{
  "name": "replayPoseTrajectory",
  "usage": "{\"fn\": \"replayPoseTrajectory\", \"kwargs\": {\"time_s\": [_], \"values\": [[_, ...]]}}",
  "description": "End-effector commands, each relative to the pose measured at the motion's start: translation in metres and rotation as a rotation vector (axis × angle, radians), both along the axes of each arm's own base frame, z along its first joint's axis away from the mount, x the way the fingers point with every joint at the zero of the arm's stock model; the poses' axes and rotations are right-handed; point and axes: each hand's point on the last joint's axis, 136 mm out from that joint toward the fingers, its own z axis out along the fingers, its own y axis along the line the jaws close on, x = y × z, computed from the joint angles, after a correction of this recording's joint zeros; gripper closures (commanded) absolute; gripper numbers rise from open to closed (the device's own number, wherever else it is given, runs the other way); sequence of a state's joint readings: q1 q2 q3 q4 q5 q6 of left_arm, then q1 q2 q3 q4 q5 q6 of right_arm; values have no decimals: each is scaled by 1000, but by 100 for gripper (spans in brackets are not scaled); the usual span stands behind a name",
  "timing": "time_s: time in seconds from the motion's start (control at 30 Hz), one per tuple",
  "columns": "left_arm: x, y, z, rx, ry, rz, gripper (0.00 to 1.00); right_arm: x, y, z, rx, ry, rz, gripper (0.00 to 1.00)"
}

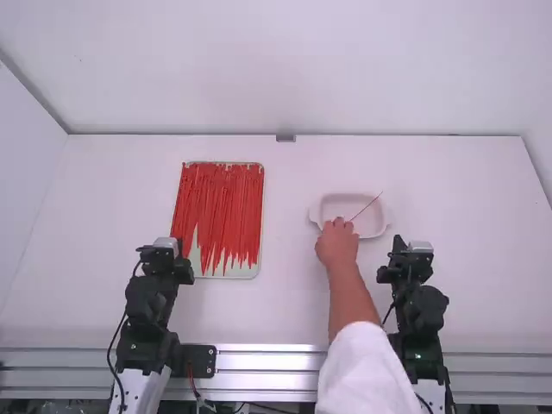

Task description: Fasten the cable tie

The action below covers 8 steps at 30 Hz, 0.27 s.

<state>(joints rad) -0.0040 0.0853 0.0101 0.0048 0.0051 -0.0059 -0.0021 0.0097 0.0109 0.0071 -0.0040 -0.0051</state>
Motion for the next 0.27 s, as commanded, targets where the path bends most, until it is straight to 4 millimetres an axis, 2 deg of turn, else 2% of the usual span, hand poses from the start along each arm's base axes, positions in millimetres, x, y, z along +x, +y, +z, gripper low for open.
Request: {"fn": "replayPoseTrajectory", "kwargs": {"time_s": [0.0,0.23], "values": [[-1,2,1,7,-18,8,100,0,0,-5,5,8,-2,100],[-2,2,13,6,-70,8,100,0,0,-5,5,8,-2,100]]}}
